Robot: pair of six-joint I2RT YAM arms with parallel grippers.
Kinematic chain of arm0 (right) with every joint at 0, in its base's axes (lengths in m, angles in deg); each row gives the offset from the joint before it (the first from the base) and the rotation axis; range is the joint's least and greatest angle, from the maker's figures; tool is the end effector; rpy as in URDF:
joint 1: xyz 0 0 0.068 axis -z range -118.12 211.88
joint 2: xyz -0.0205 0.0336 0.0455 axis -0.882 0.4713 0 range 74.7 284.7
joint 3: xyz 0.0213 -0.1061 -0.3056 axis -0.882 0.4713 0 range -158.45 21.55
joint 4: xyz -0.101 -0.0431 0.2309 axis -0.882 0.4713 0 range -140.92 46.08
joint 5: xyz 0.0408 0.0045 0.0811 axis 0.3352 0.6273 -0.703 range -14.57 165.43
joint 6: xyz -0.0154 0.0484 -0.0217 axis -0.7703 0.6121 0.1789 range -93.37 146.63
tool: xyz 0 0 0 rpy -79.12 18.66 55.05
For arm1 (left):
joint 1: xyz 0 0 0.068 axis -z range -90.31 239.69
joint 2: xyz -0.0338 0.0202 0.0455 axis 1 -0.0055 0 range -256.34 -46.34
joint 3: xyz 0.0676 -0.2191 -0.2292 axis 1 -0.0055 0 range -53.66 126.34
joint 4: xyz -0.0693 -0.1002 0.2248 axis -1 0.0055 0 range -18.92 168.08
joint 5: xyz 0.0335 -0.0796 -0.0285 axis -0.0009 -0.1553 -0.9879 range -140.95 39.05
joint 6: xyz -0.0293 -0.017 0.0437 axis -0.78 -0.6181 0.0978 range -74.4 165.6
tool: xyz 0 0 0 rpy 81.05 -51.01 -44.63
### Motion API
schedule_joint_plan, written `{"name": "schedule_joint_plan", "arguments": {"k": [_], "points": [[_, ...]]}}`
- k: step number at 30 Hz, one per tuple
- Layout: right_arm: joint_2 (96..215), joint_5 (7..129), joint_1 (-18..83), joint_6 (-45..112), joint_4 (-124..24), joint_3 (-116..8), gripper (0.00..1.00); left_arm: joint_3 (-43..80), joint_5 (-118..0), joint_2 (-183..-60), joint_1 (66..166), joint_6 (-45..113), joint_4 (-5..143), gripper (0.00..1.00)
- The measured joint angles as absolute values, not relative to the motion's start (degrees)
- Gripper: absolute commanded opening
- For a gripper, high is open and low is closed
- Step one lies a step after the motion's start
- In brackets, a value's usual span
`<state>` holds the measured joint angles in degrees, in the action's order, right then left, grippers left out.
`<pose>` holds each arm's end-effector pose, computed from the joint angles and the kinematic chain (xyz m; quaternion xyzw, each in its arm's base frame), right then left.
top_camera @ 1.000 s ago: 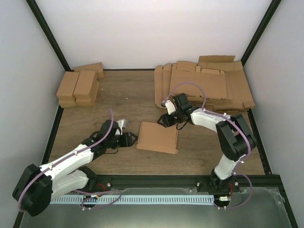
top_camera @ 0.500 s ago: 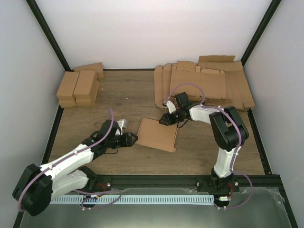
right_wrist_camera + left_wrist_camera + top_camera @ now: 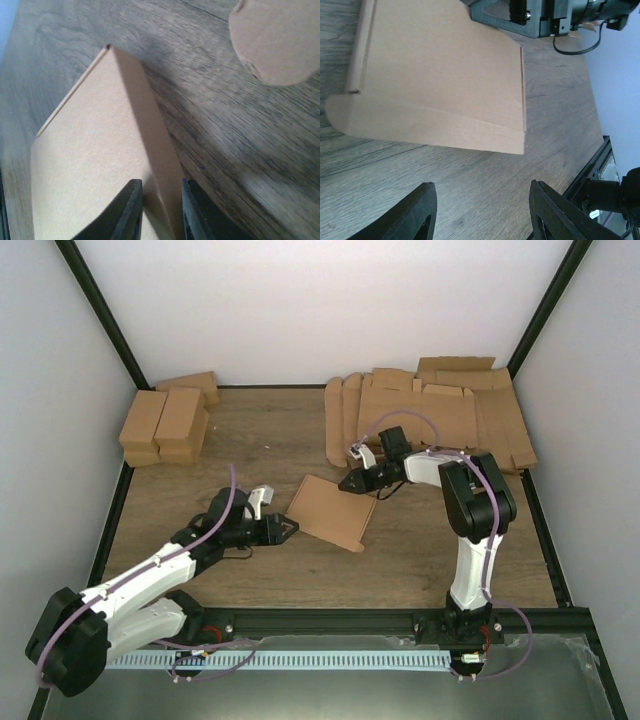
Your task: Fold the paper box
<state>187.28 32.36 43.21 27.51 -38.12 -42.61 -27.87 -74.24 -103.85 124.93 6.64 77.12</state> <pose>0.3649 0.1504 0.1783 -0.2294 0.8760 0.3897 0.1675 0.1305 -0.1106 0.2397 0.0602 0.8819 -0.4046 0.2345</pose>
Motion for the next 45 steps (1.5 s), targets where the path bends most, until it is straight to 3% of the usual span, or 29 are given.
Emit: {"name": "schedule_joint_plan", "arguments": {"k": [3,10,18,36,45], "points": [[188.3,29.0,44.2,27.6,-38.9,-42.9,0.09,-28.4,-75.4,-104.4,125.0,5.7,75.0,0.53],[191.8,17.7,49.3,29.1,-40.9,-42.9,0.09,-29.8,-77.3,-107.7,125.0,3.8,70.8,0.51],[194.0,13.7,50.7,30.1,-41.1,-43.4,0.1,-32.0,-78.6,-110.7,125.0,2.5,65.4,0.49],[195.2,20.7,51.6,30.3,-40.6,-45.0,0.12,-33.7,-78.1,-123.4,125.0,0.2,53.7,0.4],[193.9,22.5,50.6,30.0,-40.7,-44.7,0.19,-21.5,-77.6,-137.0,125.5,0.9,47.9,0.39]]}}
